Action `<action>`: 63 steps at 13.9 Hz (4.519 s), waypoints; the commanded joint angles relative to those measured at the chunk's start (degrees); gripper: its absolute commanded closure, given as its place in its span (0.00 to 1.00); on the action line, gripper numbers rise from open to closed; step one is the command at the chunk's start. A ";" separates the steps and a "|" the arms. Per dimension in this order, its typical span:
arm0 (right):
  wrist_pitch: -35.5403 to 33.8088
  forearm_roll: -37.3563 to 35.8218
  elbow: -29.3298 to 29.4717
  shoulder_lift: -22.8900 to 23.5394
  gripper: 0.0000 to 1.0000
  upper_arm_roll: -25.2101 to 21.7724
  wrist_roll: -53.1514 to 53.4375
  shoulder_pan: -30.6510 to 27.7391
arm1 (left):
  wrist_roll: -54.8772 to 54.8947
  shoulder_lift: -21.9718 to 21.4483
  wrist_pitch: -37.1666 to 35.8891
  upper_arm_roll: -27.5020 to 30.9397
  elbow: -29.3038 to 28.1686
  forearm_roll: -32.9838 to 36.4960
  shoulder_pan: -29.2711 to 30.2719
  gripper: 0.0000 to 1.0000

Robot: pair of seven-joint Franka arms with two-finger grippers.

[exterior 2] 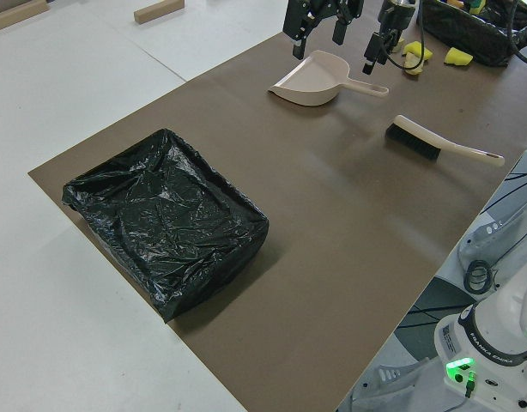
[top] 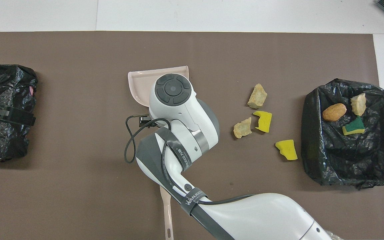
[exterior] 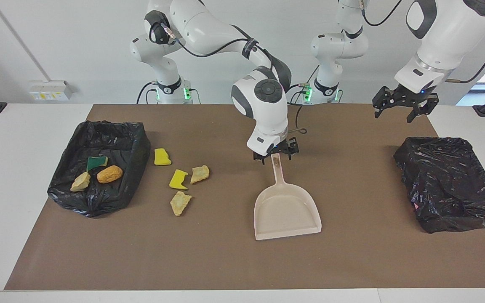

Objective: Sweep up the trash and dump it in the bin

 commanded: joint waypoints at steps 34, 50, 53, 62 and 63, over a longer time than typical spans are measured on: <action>20.27 5.98 -51.25 -27.83 0.16 0.28 9.00 19.31 | -37.97 20.67 25.22 -0.50 -5.94 -4.42 -26.50 0.17; 7.98 3.09 -47.29 -31.24 1.00 -0.69 12.15 16.34 | -28.50 20.05 22.94 0.11 -2.53 -2.31 -23.17 1.00; 0.69 1.85 -47.38 -37.04 1.00 -0.60 12.69 10.29 | -15.95 19.97 21.09 0.11 -1.11 -1.53 -19.04 1.00; -9.09 -15.44 -46.42 -37.85 1.00 -0.25 3.86 -9.83 | 11.91 19.70 15.36 0.20 0.74 1.38 -13.40 1.00; -8.92 -17.56 -46.33 -37.06 1.00 -0.25 -0.19 -12.30 | 14.57 19.70 15.37 0.20 0.65 1.55 -13.32 1.00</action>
